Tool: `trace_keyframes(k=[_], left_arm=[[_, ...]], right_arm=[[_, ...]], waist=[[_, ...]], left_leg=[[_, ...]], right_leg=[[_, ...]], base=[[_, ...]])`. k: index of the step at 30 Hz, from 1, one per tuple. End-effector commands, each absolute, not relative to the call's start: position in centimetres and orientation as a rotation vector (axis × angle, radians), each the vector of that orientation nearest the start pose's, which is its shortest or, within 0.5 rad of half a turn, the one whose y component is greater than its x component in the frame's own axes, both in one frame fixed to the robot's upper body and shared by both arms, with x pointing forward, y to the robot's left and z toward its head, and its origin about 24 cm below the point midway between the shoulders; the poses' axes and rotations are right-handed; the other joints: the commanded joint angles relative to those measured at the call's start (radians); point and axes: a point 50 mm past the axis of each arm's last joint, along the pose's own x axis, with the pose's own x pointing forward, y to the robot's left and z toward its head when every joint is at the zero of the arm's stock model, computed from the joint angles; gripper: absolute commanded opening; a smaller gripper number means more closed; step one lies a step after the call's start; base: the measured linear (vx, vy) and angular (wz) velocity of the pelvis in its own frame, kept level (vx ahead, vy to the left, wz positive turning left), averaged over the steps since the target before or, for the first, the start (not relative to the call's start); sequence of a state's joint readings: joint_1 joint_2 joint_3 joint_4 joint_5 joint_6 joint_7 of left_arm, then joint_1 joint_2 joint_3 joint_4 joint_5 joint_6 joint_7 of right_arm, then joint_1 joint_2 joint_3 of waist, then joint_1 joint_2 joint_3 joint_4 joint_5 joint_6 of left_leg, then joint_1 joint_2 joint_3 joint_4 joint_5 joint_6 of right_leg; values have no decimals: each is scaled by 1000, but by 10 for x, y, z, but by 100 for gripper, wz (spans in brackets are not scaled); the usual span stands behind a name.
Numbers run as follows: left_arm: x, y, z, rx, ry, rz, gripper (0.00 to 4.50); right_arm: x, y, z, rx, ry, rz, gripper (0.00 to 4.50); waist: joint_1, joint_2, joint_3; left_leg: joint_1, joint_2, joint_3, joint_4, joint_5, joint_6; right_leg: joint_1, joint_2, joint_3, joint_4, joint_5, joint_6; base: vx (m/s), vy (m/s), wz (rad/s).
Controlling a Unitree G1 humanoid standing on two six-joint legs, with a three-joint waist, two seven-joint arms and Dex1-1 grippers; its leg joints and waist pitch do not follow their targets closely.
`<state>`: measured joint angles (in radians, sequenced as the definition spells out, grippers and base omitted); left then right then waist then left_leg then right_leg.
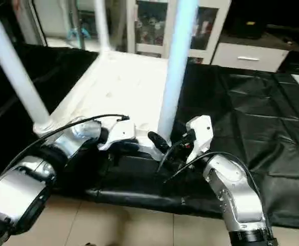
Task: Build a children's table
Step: Rotate table base
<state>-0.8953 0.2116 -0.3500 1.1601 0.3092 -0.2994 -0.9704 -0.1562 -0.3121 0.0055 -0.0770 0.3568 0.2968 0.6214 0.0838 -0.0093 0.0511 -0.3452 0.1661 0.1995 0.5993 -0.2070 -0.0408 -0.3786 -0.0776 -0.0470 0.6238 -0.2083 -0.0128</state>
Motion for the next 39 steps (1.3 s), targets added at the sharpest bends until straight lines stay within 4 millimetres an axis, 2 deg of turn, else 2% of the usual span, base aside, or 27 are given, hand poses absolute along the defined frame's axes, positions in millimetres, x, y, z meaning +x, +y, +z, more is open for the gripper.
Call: trace_keyframes(k=[1,2,3,6,8,9,10,12,13,14,15,16,18,19,20,21,22,24,25,28,29,30,32,33,35,36,39], left_arm=[[334,129,10,699,588,-1206,50],[333,131,10,694,581,-1205,47],[332,132,9,682,576,-1192,45],[328,133,10,653,534,-1169,41],[326,131,10,644,517,-1163,37],[324,130,11,641,502,-1165,37],[323,127,12,622,485,-1162,33],[322,124,13,610,474,-1163,29],[317,110,17,606,402,-1247,25],[314,104,19,595,375,-1301,22],[314,104,19,595,375,-1301,18],[310,100,21,589,372,-1323,9],[307,97,23,611,359,-1359,2],[307,97,23,611,359,-1359,2],[306,95,26,617,340,-1389,2],[306,95,26,617,339,-1391,2],[306,95,27,616,338,-1394,2],[309,95,32,582,337,-1389,2],[310,95,35,563,335,-1386,47],[311,98,39,560,344,-1383,61],[311,99,40,563,345,-1383,72],[310,100,41,552,349,-1388,101],[309,101,43,545,343,-1388,103],[309,101,43,547,342,-1387,103],[310,100,42,573,332,-1366,112],[312,100,42,569,340,-1351,112],[314,100,44,566,337,-1344,112]], right_arm=[[268,-169,85,45,66,688,450],[268,-171,83,40,76,675,450],[267,-175,81,35,91,657,450],[269,-186,70,-3,167,569,450],[269,-191,65,-12,201,544,450],[269,-192,63,-14,218,536,450],[268,-194,59,-22,253,524,450],[267,-196,56,-30,283,516,450],[263,-197,51,-25,329,522,450],[261,-196,49,-25,350,532,450],[261,-196,49,-25,350,532,450],[258,-195,44,-36,395,553,450],[256,-195,41,-52,412,560,450],[256,-195,41,-52,412,560,450],[257,-195,41,-49,407,556,450],[257,-195,42,-48,406,556,450],[258,-195,42,-45,404,556,450],[258,-196,44,-44,402,558,450],[258,-196,44,-44,402,557,450],[258,-194,46,-34,393,566,450],[257,-193,46,-31,393,569,450],[256,-192,46,-28,393,576,450],[256,-189,45,-24,395,595,450],[256,-189,45,-24,395,596,450],[256,-188,45,-26,395,602,450],[257,-187,46,-26,393,605,450],[257,-186,48,-26,386,617,450]], waist=[[10,-16,-45],[9,-20,-47],[7,-18,-46],[-6,-22,-44],[-9,-19,-46],[-11,-17,-46],[-14,-16,-48],[-18,-18,-52],[-18,-20,-52],[-17,-17,-53],[-17,-17,-53],[-15,-14,-57],[-13,-16,-60],[-13,-16,-60],[-11,-8,-63],[-13,-12,-64],[-11,-11,-65],[-10,-7,-64],[-8,-8,-63],[-5,-9,-60],[-5,-13,-59],[-3,-11,-60],[-2,-26,-60],[0,-22,-59],[3,-21,-59],[3,-26,-59],[4,-25,-58]], left_leg=[[-9,72,-52,-91,-252,20],[-11,72,-54,-92,-233,19],[-10,72,-52,-93,-236,19],[-4,71,-52,-96,-271,4],[6,71,-50,-95,-293,0],[5,72,-50,-96,-293,0],[1,70,-50,-97,-276,5],[1,70,-45,-94,-241,19],[3,69,-42,-91,-237,23],[2,68,-41,-89,-223,31],[2,68,-41,-89,-223,31],[0,72,-39,-85,-172,43],[0,72,-37,-81,-141,56],[0,72,-37,-81,-141,56],[0,71,-37,-77,-106,67],[-2,70,-36,-76,-97,74],[-4,69,-35,-74,-87,83],[-3,70,-35,-74,-93,82],[-2,69,-34,-75,-102,78],[0,72,-35,-78,-135,63],[0,71,-34,-78,-138,60],[1,73,-35,-79,-138,58],[-1,72,-33,-78,-118,64],[-2,72,-34,-78,-114,65],[0,72,-33,-77,-107,66],[1,72,-32,-77,-108,66],[0,71,-32,-77,-110,66]], right_leg=[[44,-102,49,-102,-371,-158],[43,-101,48,-99,-362,-148],[39,-98,48,-101,-358,-146],[30,-94,47,-107,-392,-142],[24,-93,49,-110,-404,-143],[24,-93,49,-110,-395,-146],[28,-90,48,-108,-363,-149],[28,-85,49,-101,-259,-178],[27,-86,50,-102,-250,-182],[27,-86,51,-101,-236,-189],[27,-86,51,-101,-236,-189],[31,-86,51,-90,-147,-212],[31,-85,50,-84,-85,-227],[31,-85,50,-84,-85,-227],[32,-84,49,-75,-11,-244],[33,-82,49,-74,11,-248],[36,-84,48,-71,34,-256],[34,-83,48,-71,36,-260],[34,-82,47,-72,26,-264],[33,-84,48,-76,-25,-258],[33,-83,48,-79,-39,-253],[33,-85,49,-78,-42,-252],[33,-85,49,-77,-44,-244],[33,-86,49,-74,-43,-244],[30,-85,49,-75,-46,-239],[30,-84,49,-75,-45,-238],[30,-85,49,-77,-60,-232]], base=[[0,0,0],[0,0,0],[0,0,0],[0,0,0],[0,0,0],[0,0,0],[0,0,0],[0,0,0],[0,0,0],[0,0,0],[0,0,0],[0,0,0],[0,0,0],[0,0,0],[0,0,0],[0,0,0],[0,0,0],[0,0,0],[0,0,0],[0,0,0],[0,0,0],[0,0,0],[0,0,0],[0,0,0],[0,0,0],[0,0,0],[0,0,0]])
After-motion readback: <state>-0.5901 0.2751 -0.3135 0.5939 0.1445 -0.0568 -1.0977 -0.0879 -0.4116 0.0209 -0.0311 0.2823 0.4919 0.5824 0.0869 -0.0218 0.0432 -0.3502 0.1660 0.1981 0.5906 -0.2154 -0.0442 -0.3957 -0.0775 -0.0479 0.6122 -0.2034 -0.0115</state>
